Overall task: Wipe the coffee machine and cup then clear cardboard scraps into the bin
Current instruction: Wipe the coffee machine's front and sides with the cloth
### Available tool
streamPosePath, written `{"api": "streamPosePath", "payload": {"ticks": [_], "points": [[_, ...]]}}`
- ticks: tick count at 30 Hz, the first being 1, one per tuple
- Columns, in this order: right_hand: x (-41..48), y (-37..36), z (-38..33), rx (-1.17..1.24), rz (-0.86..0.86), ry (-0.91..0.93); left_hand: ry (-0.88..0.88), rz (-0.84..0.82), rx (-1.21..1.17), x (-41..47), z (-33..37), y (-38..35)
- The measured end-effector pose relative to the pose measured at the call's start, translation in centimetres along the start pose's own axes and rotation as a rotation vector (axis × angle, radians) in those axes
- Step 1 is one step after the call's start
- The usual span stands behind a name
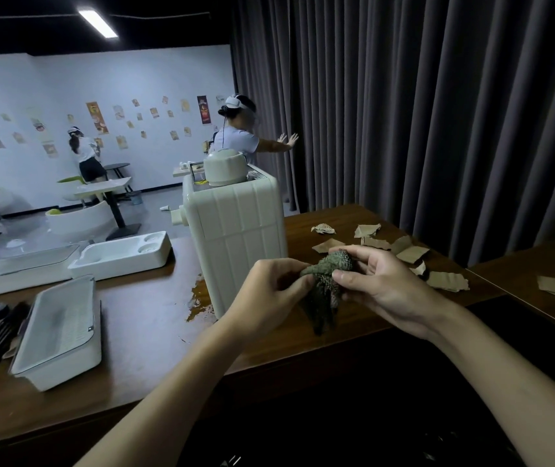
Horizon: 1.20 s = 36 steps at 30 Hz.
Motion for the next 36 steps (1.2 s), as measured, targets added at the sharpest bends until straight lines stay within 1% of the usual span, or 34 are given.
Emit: {"api": "streamPosePath", "payload": {"ticks": [6,8,10,12,15,16,18,20,21,24,27,28,30,32,33,34,36], "points": [[0.2,0.1,0.7,-0.011,-0.028,-0.063,0.108,-0.045,-0.196,-0.1,-0.8,0.2],[0.2,0.1,0.9,-0.080,-0.050,-0.077,0.131,-0.014,-0.223,-0.1,-1.1,0.7],[0.3,0.2,0.8,-0.226,-0.040,-0.079,0.155,0.023,-0.224,0.1,-1.3,1.3],[0.3,0.2,0.5,-0.346,-0.036,-0.047,0.189,0.010,-0.229,0.1,-1.3,1.5],[0.4,-1.0,0.2,-0.360,-0.081,0.024,0.188,-0.015,-0.218,0.2,-0.9,1.7],[0.5,-1.4,0.1,-0.379,-0.060,0.059,0.181,-0.009,-0.233,0.2,-0.8,1.9],[0.8,-1.5,-0.2,-0.418,0.038,0.142,0.173,0.002,-0.300,0.3,-0.8,2.2],[0.8,-1.7,-0.5,-0.395,0.110,0.207,0.161,-0.016,-0.367,0.1,-0.6,2.1],[0.8,-1.7,-0.6,-0.370,0.130,0.233,0.148,-0.018,-0.356,0.0,-0.6,2.2],[1.1,-1.7,-1.1,-0.392,0.176,0.282,0.127,-0.039,-0.254,-0.3,-0.9,2.7],[1.7,-1.6,-1.2,-0.441,0.236,0.274,0.192,-0.180,-0.260,-0.9,-1.5,2.1],[1.9,-1.6,-1.1,-0.425,0.235,0.257,0.188,-0.205,-0.192,-1.0,-1.6,2.1],[2.1,-1.9,-0.5,-0.347,0.144,0.195,0.135,-0.193,0.022,-0.9,-1.5,2.5],[2.1,-2.7,0.5,-0.259,-0.026,0.082,0.083,-0.139,0.188,-0.4,-1.4,3.3],[2.2,-3.0,1.1,-0.281,-0.089,0.027,0.057,-0.124,0.258,-0.3,-1.4,3.7],[2.2,-3.1,1.4,-0.385,-0.109,0.011,0.025,-0.109,0.334,-0.2,-1.3,4.0],[2.6,-3.2,1.6,-0.693,-0.057,0.047,-0.033,-0.074,0.438,-0.2,-1.2,4.5]]}}
Point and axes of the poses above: each hand's wrist, its own x-axis towards the middle knuckle, its own y-axis out of the back of the hand, z = x × y, the point moved 7 cm from there along x, towards the middle knuckle, and after that the axes turned 9 degrees about -x, right-handed, at the moved point
